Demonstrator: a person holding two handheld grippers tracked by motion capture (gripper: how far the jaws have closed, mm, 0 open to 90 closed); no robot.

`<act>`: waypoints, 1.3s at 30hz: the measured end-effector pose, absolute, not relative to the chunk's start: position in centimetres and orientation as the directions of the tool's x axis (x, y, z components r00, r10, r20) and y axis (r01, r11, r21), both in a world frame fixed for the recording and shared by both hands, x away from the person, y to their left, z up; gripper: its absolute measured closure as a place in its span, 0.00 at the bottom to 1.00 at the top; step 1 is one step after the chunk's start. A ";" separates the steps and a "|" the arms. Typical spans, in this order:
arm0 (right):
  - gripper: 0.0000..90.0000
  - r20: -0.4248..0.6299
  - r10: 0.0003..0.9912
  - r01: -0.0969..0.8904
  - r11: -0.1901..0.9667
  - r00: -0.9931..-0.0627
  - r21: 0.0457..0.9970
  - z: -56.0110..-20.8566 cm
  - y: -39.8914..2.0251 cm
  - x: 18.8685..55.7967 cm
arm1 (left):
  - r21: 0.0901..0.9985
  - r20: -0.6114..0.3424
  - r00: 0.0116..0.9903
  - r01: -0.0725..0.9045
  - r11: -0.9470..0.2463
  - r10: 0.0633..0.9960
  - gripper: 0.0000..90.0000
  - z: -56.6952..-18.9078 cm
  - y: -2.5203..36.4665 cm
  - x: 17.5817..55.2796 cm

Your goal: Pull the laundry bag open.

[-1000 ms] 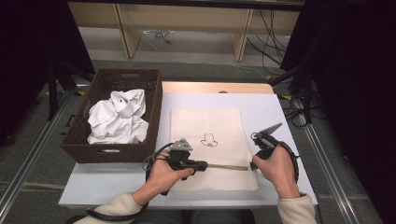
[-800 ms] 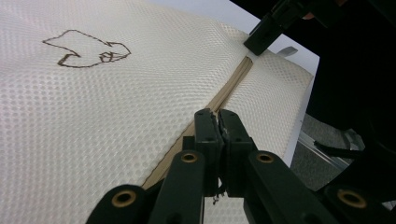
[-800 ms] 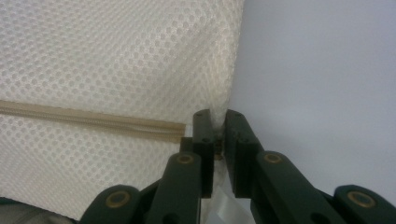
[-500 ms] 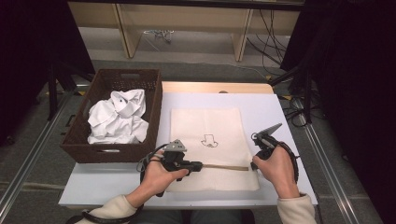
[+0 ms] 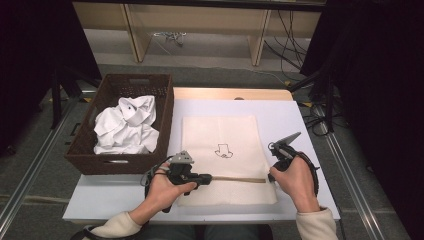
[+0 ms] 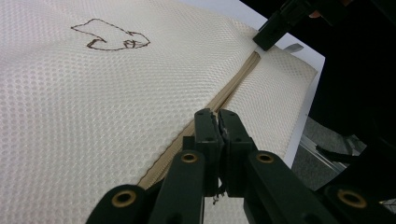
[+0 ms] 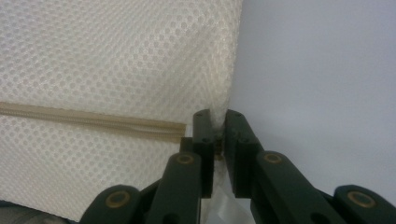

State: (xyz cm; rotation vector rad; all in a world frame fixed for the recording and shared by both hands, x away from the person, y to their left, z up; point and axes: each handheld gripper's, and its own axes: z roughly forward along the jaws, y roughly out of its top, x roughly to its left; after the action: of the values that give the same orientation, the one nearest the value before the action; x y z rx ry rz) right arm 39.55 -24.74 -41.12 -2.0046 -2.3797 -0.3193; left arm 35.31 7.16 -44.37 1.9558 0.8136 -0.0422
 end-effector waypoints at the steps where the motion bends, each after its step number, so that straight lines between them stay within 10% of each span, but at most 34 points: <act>1: 0.94 0.139 0.975 0.978 0.151 -0.171 0.144 -41.1 -24.7 39.6 | 0.774 -0.368 0.768 0.566 -0.285 0.524 0.97 -44.4 7.2 35.3; 39: 0.94 0.128 0.980 0.980 0.137 -0.156 0.143 -41.5 -24.8 39.7 | 0.772 -0.366 0.752 0.574 -0.272 0.548 0.97 -44.5 10.0 34.9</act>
State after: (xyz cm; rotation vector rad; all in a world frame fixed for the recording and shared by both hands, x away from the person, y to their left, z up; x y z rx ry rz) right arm 39.71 -24.79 -41.50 -2.0390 -2.3662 -0.3014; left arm 34.87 9.99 -44.55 1.9364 0.8551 -0.0321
